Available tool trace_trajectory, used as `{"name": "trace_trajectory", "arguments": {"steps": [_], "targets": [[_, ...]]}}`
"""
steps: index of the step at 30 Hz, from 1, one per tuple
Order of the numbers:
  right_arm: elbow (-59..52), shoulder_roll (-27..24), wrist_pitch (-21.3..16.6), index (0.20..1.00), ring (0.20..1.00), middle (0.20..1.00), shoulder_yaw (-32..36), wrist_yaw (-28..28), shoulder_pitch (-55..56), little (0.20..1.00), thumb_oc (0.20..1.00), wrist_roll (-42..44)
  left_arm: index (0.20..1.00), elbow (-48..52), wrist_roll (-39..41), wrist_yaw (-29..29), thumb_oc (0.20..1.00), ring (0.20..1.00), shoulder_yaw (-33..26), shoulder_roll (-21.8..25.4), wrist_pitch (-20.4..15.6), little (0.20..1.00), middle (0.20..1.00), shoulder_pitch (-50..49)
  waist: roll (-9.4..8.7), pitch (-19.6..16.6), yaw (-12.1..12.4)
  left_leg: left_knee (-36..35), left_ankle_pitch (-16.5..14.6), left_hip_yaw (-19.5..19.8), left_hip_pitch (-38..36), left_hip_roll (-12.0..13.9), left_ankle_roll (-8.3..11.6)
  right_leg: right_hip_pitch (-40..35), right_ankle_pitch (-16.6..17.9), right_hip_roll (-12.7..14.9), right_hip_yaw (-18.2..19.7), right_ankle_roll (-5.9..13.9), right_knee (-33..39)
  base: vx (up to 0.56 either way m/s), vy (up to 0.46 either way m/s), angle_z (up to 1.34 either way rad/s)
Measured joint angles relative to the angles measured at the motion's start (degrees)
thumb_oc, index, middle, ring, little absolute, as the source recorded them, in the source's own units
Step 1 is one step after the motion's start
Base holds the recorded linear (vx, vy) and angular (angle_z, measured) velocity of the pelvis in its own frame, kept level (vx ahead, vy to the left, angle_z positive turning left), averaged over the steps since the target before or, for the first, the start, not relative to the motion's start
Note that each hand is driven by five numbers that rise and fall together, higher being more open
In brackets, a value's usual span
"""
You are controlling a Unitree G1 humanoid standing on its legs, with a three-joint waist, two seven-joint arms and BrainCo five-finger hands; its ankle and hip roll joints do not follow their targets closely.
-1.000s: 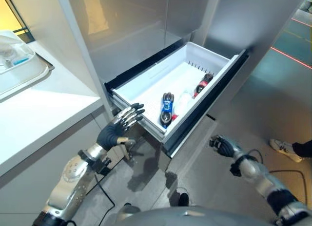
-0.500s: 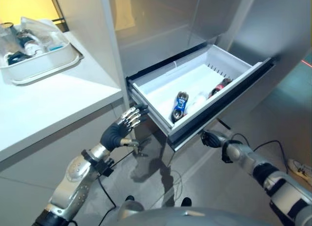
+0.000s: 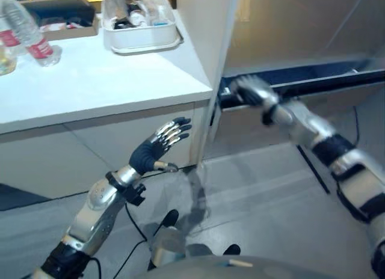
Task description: Take the drinks into the refrigerator
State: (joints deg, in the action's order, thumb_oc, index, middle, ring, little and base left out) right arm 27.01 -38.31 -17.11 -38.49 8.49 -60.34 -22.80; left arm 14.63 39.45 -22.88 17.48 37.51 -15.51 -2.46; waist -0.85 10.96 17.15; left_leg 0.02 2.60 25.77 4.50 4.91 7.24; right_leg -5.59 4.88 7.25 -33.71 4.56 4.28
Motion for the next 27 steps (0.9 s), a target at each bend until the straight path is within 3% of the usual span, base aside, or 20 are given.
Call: {"name": "trace_trajectory", "arguments": {"steps": [1, 2, 7, 8, 9, 15, 16, 21, 26, 27], "targets": [[-0.04, 0.33, -0.20, 0.200, 0.200, 0.200, 0.07, 0.22, -1.95, 0.200, 0.200, 0.06, 1.000, 0.00, 0.00, 0.06, 1.000, 1.000, 0.08, 0.00, 0.00, 1.000, 1.000, 0.16, -0.06, -0.03, 0.79, 0.21, 0.02, 0.63, 0.06, -0.45, 0.22, -0.12, -0.66, 0.38, -0.03, 0.40, -0.81, -0.04, 0.030, 0.53], [0.15, 1.41, -0.66, 0.200, 0.200, 0.200, 2.19, 0.74, -2.65, 0.200, 0.200, 1.22, 1.000, 0.04, 0.01, 0.33, 1.000, 1.000, 0.11, 0.07, -0.01, 1.000, 1.000, 0.15, -0.57, -0.13, 1.74, 0.49, 0.40, 1.74, 0.02, -1.35, 1.63, -0.24, -2.07, 1.52, 0.00, 1.49, -2.72, -0.03, 0.027, 0.54], [1.85, 5.52, -0.84, 0.200, 0.200, 0.200, 4.67, 0.45, 7.88, 0.200, 0.200, 4.10, 1.000, 0.05, -0.03, 1.02, 1.000, 1.000, 0.04, 1.91, -0.01, 1.000, 1.000, 0.18, -4.23, 0.13, 2.62, 0.80, 0.50, 1.19, -0.09, -4.12, 0.73, 1.31, -4.06, 5.03, 2.01, 3.04, -6.43, -0.04, 0.045, 0.10], [2.87, 8.75, -0.90, 0.906, 0.906, 0.906, 8.54, 0.29, 13.06, 0.906, 0.906, 5.97, 1.000, -0.02, -0.40, 1.57, 1.000, 1.000, 0.00, 1.76, 0.00, 1.000, 1.000, 0.09, -4.80, 0.11, 2.63, 0.85, 0.35, -0.23, -0.56, -4.31, 0.37, 1.22, -4.02, 5.35, 3.11, 3.09, -6.46, -0.02, 0.036, -0.33], [3.19, 9.66, -0.46, 1.000, 1.000, 1.000, 8.87, 0.25, 15.40, 1.000, 1.000, 7.12, 1.000, -0.03, -0.46, 1.75, 1.000, 1.000, 0.04, 1.72, 0.00, 1.000, 1.000, 0.06, -4.75, 0.19, 2.44, 0.89, 0.18, -0.80, -0.85, -4.29, 0.20, 1.36, -3.83, 5.42, 3.62, 3.14, -6.36, -0.04, 0.070, -0.55], [8.23, 17.00, -0.08, 1.000, 1.000, 1.000, 14.75, -3.82, 39.17, 1.000, 1.000, 15.43, 1.000, -2.55, -4.76, 3.46, 1.000, 1.000, -1.23, 0.61, -1.32, 1.000, 1.000, -2.09, -4.15, 0.58, -2.16, 2.58, -2.26, -8.14, -2.92, -2.91, -0.22, 2.52, -3.19, 4.72, 10.31, 2.44, -6.27, -0.01, 0.057, -0.56], [10.65, 16.62, 0.55, 1.000, 1.000, 1.000, 16.34, -4.58, 42.95, 1.000, 1.000, 16.65, 1.000, -4.45, -6.20, 3.90, 1.000, 1.000, -1.70, 0.20, -1.61, 1.000, 1.000, -2.50, -4.04, 0.59, -4.93, 2.87, -2.78, -9.28, -3.09, -2.61, -0.56, 3.01, -2.90, 4.50, 11.41, 2.28, -6.09, 0.01, 0.054, -0.64], [15.26, 16.87, 1.42, 1.000, 1.000, 1.000, 19.85, -5.65, 53.18, 1.000, 1.000, 21.11, 1.000, -16.25, -13.81, 6.53, 1.000, 1.000, -4.41, -1.68, -3.32, 1.000, 1.000, -3.99, -3.44, 0.47, -9.74, 1.84, -3.62, -13.73, -5.88, -0.39, 0.01, 3.39, -1.32, 2.16, 16.18, 1.50, -3.95, -0.01, 0.030, -0.57], [18.95, 17.35, 1.57, 1.000, 1.000, 1.000, 21.34, -6.98, 60.67, 1.000, 1.000, 21.98, 1.000, -30.55, -21.44, 9.12, 1.000, 1.000, -5.18, -4.64, -5.33, 1.000, 1.000, -6.21, -2.12, -0.53, -12.14, -0.93, -3.67, -18.66, -9.13, 1.24, 0.12, 3.80, 0.10, 0.55, 20.15, 0.99, -2.58, -0.01, 0.023, -0.50], [20.41, 17.33, 1.39, 1.000, 1.000, 1.000, 21.67, -7.30, 61.42, 1.000, 1.000, 21.99, 1.000, -35.14, -23.62, 9.94, 1.000, 1.000, -5.16, -6.32, -5.94, 1.000, 1.000, -6.39, -1.72, -1.20, -11.71, -1.71, -3.70, -20.01, -10.03, 1.40, 0.13, 3.82, 0.33, 0.36, 21.37, 0.97, -2.18, 0.00, 0.023, -0.47]]}}
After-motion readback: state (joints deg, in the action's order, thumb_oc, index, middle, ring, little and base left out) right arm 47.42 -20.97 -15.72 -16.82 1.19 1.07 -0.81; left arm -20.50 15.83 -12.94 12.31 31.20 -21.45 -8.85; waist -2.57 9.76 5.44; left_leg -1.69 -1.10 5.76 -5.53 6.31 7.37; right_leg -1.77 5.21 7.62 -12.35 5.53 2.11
